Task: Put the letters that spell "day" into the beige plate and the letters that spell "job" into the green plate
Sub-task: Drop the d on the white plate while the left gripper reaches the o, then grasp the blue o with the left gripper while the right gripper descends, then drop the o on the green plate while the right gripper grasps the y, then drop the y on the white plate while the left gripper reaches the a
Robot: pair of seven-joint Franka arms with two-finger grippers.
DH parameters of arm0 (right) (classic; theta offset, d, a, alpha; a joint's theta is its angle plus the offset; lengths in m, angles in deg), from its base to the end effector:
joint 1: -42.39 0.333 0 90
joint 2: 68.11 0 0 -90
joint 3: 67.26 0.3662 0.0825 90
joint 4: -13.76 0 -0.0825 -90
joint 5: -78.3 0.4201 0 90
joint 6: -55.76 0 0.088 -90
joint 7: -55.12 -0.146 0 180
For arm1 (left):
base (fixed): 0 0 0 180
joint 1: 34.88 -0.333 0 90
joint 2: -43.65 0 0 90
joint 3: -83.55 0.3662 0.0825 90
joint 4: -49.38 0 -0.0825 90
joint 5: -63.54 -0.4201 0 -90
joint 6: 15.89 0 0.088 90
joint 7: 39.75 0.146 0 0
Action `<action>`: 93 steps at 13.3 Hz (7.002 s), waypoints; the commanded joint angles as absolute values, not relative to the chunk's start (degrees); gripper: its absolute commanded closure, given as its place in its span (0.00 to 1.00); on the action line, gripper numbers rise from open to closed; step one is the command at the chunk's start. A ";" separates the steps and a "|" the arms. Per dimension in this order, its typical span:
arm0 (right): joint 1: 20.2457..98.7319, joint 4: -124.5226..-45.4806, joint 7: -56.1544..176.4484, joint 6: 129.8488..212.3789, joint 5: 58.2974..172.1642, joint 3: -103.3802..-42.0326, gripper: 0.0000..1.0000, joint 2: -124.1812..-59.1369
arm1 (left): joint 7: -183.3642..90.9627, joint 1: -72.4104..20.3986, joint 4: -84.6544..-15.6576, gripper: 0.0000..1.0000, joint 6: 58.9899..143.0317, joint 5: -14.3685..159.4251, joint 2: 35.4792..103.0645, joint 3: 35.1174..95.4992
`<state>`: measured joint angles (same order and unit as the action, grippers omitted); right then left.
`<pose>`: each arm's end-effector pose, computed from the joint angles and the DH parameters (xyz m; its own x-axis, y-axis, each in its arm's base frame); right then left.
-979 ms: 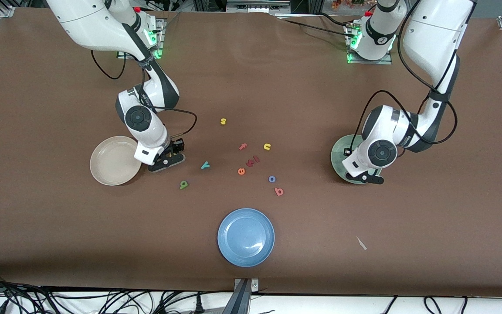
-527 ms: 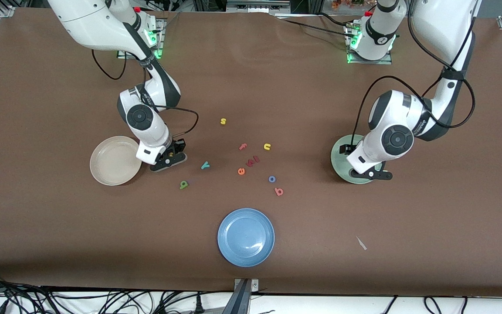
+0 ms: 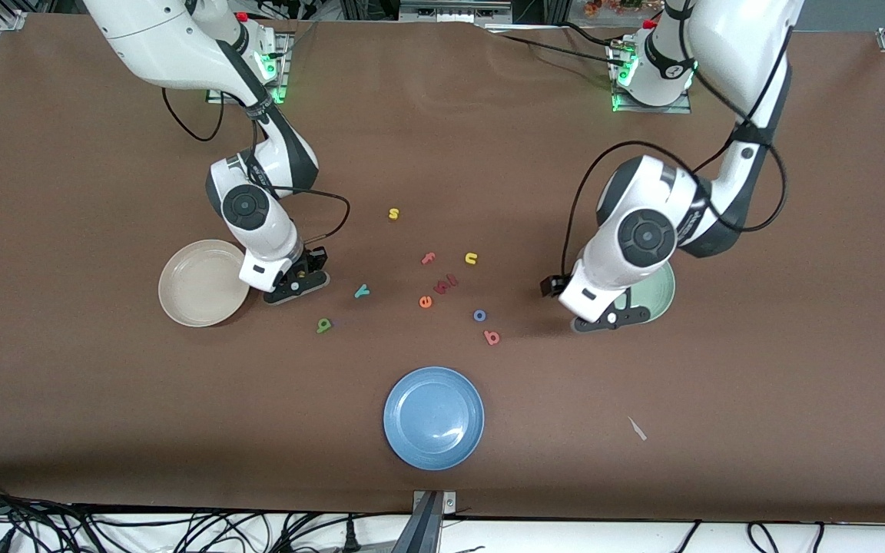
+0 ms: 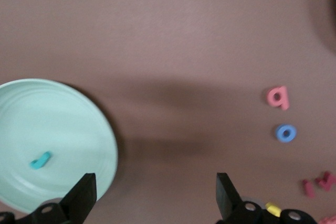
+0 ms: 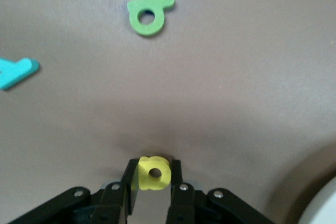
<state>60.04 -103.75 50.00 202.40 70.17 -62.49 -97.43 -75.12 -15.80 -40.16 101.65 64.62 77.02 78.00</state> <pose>0.5901 0.2427 0.1602 0.9171 0.3986 0.0017 0.3982 -0.9165 0.0372 0.6775 -0.3024 0.2826 0.9715 0.2073 -0.1148 0.2090 -0.9779 0.0031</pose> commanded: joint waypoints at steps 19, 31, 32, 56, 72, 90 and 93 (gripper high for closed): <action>42.48 -88.55 68.76 178.28 77.33 -61.90 0.00 -98.43 | -78.25 -1.05 -20.67 0.00 112.61 63.55 99.29 82.58; 50.37 -88.73 7.12 184.41 77.42 -52.58 0.00 -99.48 | -78.42 0.63 -22.07 0.54 111.73 61.60 99.20 82.67; 52.30 -88.55 0.25 186.43 77.07 -52.58 0.00 -100.44 | -78.42 0.54 -22.16 0.56 111.73 60.73 99.20 82.58; 60.58 -82.83 -27.77 193.39 71.00 -54.07 0.46 -111.09 | -62.43 -13.61 -62.83 1.00 102.04 55.55 64.83 82.23; 60.41 -81.78 -25.31 193.57 70.83 -53.99 0.90 -110.65 | -59.79 -18.97 -72.70 0.00 121.23 55.01 64.40 81.35; 57.95 -94.61 48.92 179.06 71.79 -71.81 0.95 -93.16 | -73.92 -12.66 -29.74 0.00 101.54 63.71 80.98 81.70; 56.64 -95.05 58.43 181.78 71.79 -74.55 0.95 -94.82 | -79.99 -10.54 -25.33 0.00 100.04 63.45 85.74 81.79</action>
